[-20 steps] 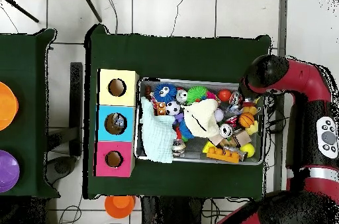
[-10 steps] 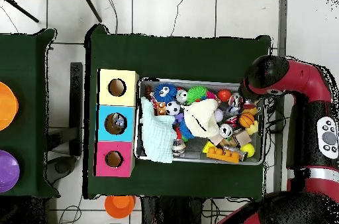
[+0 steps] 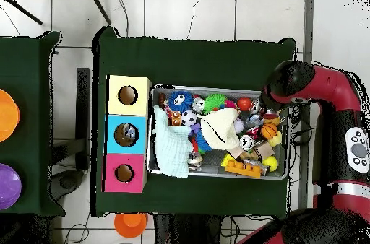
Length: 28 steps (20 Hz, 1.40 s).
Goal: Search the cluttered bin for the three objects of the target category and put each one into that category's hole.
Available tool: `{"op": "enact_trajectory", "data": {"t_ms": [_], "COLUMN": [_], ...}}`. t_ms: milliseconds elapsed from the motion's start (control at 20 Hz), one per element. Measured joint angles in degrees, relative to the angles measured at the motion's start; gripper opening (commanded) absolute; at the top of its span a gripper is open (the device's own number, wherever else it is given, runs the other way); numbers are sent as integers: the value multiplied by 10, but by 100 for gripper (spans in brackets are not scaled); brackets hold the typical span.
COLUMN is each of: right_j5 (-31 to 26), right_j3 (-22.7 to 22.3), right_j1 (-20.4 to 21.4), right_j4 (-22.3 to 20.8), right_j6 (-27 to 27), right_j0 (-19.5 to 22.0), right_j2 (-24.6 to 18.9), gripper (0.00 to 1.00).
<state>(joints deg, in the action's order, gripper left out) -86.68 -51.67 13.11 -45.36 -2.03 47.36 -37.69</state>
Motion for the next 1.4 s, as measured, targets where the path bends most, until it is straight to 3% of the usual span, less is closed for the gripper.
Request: {"op": "enact_trajectory", "data": {"t_ms": [950, 1400], "right_j5": [-30, -30], "right_j3": [-15, -116], "right_j1": [8, 100], "right_j4": [27, 40], "right_j6": [0, 0], "right_j0": [2, 38], "right_j2": [0, 0], "gripper": [0, 0]}}
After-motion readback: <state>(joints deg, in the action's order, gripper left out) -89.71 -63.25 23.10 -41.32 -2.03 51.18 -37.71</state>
